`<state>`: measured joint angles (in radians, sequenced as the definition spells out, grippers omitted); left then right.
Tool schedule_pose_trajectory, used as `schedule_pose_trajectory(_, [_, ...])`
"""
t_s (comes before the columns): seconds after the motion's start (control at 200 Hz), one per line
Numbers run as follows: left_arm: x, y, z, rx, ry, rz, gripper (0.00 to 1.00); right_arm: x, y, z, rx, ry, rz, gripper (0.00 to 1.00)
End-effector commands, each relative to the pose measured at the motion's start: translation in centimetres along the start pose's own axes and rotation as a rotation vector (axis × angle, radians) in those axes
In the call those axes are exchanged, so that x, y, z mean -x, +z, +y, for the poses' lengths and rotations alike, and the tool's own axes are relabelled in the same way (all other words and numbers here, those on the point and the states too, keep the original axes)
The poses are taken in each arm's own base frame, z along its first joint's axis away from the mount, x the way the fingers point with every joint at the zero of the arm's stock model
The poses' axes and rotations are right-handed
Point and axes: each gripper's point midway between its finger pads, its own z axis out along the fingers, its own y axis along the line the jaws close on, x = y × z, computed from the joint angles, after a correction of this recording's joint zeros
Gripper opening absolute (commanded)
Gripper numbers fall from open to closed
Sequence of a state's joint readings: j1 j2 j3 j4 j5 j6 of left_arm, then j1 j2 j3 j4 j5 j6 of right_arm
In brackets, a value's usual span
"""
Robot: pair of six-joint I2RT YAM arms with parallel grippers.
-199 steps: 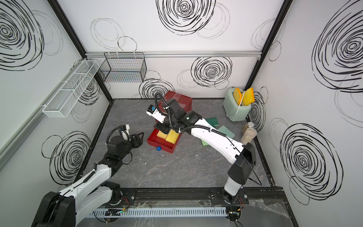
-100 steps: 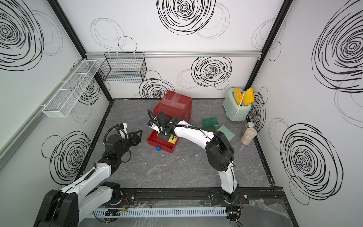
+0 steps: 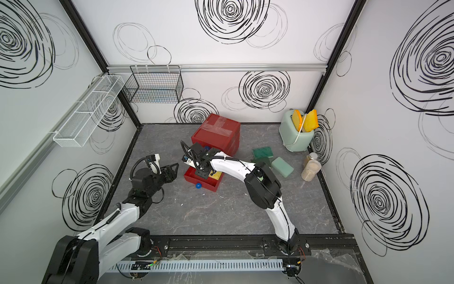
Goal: Take the sponge out of the drawer
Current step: Pick up the sponge from the drawer.
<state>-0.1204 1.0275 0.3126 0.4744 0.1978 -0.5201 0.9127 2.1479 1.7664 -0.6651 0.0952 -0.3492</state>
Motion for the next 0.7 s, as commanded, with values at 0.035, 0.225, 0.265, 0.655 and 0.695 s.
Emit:
schedule_pose_trajectory(0.035, [1.6, 0.0, -0.6, -0.023, 0.003, -0.055, 0.63, 0.7, 0.7, -0.5, -0.009, -0.013, 0.0, 0.56])
schedule_pose_trajectory(0.225, [1.7, 0.0, -0.7, -0.027, 0.002, -0.055, 0.63, 0.9, 1.8, -1.2, -0.046, -0.016, 0.022, 0.59])
schedule_pose_trajectory(0.265, [1.6, 0.0, -0.6, -0.026, 0.002, -0.053, 0.63, 1.0, 2.0, -1.2, -0.05, -0.018, 0.02, 0.59])
schedule_pose_trajectory(0.655, [1.5, 0.1, -0.5, -0.023, 0.0, -0.05, 0.63, -0.3, 4.9, -1.7, -0.038, -0.016, 0.06, 0.6])
schedule_pose_trajectory(0.695, [1.5, 0.1, -0.6, -0.025, 0.001, -0.05, 0.63, -0.5, 5.2, -1.7, -0.036, -0.015, 0.065, 0.59])
